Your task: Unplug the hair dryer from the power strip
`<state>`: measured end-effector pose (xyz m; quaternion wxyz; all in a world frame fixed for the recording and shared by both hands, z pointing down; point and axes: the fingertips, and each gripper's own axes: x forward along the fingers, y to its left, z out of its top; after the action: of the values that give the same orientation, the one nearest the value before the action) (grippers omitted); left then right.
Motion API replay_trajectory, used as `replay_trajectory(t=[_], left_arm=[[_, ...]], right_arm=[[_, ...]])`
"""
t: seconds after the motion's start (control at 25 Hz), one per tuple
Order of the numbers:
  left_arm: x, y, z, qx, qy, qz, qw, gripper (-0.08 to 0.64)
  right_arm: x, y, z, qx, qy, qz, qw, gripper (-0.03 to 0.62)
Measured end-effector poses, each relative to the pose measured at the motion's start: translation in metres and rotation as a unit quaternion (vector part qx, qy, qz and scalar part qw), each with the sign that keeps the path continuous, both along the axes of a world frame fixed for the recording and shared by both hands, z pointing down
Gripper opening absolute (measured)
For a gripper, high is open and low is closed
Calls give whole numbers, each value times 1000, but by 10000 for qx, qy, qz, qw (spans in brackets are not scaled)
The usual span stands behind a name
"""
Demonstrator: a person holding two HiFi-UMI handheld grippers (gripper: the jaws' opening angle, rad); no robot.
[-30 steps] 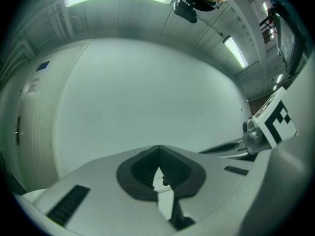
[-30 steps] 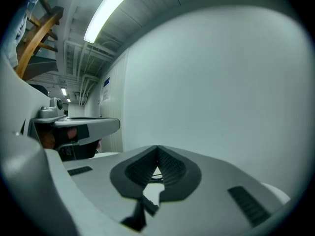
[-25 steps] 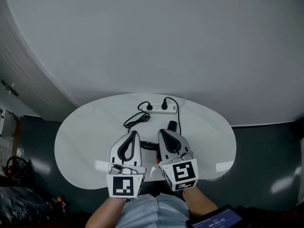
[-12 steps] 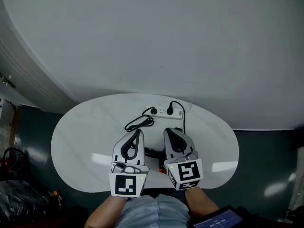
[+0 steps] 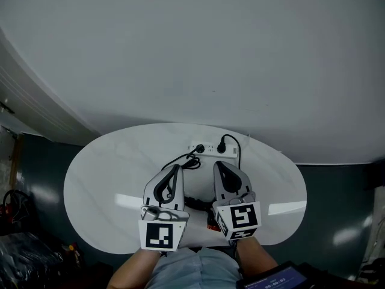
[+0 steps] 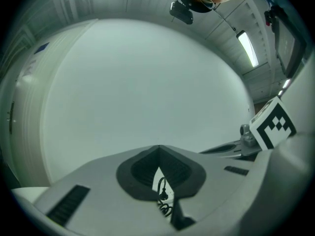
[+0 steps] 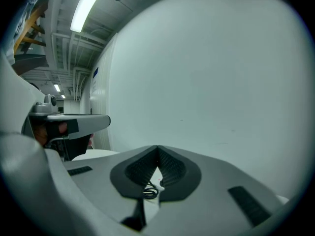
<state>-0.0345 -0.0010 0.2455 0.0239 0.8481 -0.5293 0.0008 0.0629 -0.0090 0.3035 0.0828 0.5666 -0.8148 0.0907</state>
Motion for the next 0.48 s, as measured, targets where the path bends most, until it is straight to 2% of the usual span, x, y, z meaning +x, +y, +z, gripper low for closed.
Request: replay_trajectory(t=[0.2, 0.48], left_arm=[[-6, -14, 10, -156, 88, 36, 9998, -2], [-11, -37, 27, -156, 227, 110, 9996, -2]], right_arm=[[3, -17, 3, -41, 52, 135, 9999, 2], [6, -39, 15, -82, 113, 337, 9993, 2]])
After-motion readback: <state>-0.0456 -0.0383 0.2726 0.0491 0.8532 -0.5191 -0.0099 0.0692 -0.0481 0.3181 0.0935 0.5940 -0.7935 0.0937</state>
